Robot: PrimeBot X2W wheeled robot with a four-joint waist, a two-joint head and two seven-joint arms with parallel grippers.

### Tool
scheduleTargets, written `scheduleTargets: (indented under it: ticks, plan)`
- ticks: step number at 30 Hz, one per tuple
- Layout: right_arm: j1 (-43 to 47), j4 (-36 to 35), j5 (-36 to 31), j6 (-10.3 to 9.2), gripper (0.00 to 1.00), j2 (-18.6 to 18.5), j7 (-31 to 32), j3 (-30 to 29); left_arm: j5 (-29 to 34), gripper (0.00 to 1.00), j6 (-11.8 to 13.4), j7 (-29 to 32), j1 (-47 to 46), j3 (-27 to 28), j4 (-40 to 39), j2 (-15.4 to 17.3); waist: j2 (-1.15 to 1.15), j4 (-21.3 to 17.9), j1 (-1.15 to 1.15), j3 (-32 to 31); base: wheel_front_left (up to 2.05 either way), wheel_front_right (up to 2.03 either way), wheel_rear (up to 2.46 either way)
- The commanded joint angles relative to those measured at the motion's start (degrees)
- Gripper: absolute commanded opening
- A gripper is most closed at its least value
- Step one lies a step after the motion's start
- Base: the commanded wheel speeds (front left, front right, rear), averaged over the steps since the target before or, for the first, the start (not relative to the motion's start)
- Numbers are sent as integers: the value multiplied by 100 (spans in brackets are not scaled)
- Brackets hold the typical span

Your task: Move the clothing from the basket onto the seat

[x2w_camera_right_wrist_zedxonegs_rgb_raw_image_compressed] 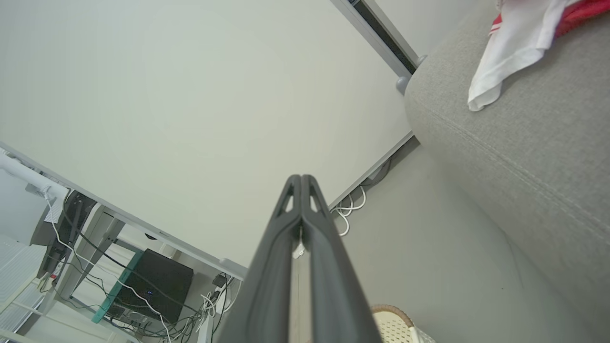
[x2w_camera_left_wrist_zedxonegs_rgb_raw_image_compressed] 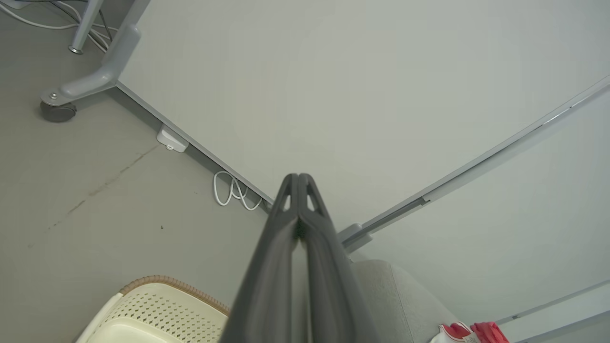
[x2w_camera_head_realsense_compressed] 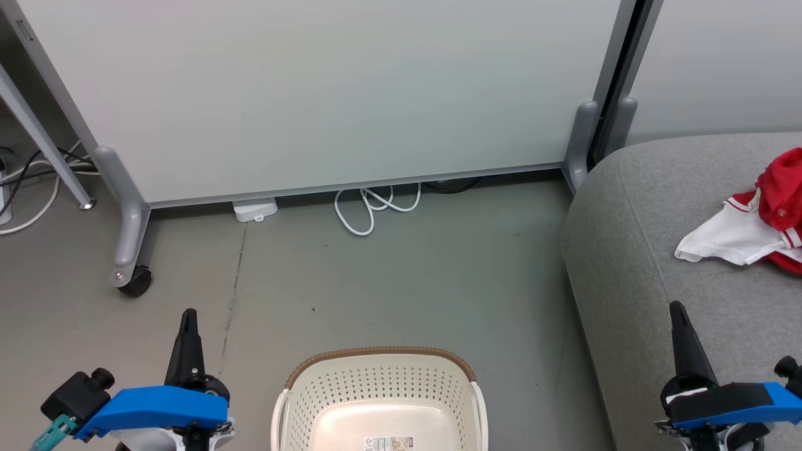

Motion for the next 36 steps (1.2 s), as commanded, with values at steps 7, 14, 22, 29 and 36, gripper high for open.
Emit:
scheduleTargets:
  ticks: [7, 14, 22, 29, 36]
  plan:
    - [-195, -22, 641, 2, 0, -23, 155, -23, -610, 0, -51, 146, -176, 103, -93, 3, 0, -17, 0, 0, 0, 0, 0]
    - [-226, -2, 1106, 3, 0, -24, 273, -27, -1067, 0, -53, 260, -196, 154, -101, 2, 0, -34, 0, 0, 0, 0, 0]
    - [-255, 19, 1606, 3, 0, -25, 392, -31, -1553, 0, -61, 384, -212, 217, -111, 2, 0, -52, 0, 0, 0, 0, 0]
    - [-279, 37, 2009, 3, 0, -25, 493, -33, -1954, 0, -69, 484, -226, 261, -119, 1, 0, -68, 0, -1, 0, 0, 0]
    - [-300, 54, 2392, 3, 0, -26, 590, -36, -2333, 0, -73, 575, -238, 298, -124, 1, 0, -85, 0, -1, 0, 0, 0]
